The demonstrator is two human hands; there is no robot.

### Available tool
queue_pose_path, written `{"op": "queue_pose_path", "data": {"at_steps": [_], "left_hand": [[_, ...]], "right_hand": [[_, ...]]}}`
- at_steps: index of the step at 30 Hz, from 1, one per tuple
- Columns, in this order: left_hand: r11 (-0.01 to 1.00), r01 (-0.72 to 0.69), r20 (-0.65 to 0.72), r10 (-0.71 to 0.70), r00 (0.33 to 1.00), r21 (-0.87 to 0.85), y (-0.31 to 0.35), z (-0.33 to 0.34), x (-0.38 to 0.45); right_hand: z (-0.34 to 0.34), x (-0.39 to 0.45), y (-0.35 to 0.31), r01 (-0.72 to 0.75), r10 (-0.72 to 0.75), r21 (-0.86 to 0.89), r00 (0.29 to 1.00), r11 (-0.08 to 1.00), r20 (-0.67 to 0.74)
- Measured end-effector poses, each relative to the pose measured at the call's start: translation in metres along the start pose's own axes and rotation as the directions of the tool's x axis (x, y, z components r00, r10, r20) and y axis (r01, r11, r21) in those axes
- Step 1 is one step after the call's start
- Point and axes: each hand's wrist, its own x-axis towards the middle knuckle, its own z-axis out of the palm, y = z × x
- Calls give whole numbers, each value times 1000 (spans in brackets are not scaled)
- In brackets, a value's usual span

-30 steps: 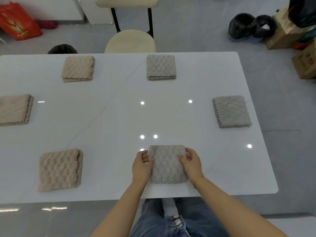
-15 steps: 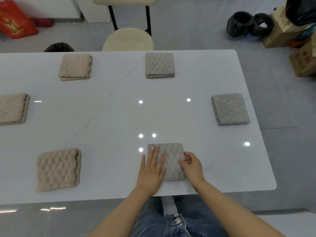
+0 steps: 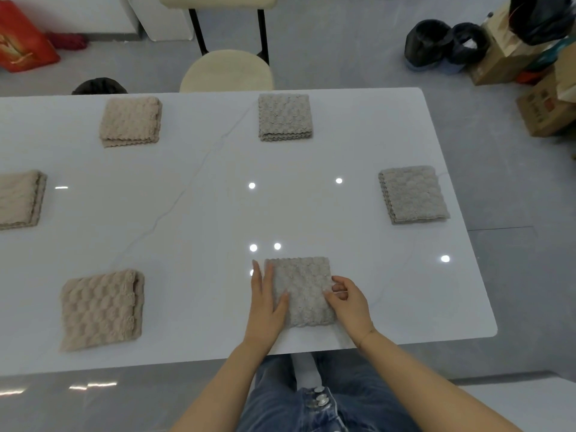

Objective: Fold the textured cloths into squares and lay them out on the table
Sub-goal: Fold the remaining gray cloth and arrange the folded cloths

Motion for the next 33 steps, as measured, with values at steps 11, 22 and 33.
{"op": "queue_pose_path", "data": {"at_steps": [11, 22, 33], "left_hand": [[974, 143, 4, -144, 989, -175, 14, -26, -4], [954, -19, -129, 60, 990, 298, -7, -89, -56], [975, 144, -321, -83, 944, 171, -30, -162, -99]], "right_hand": [[-16, -25, -5, 125, -107, -131, 985, 983, 133], [1, -56, -40, 622, -484, -528, 782, 578, 392], [73, -69, -79, 745, -498, -449, 665, 493, 557]]}}
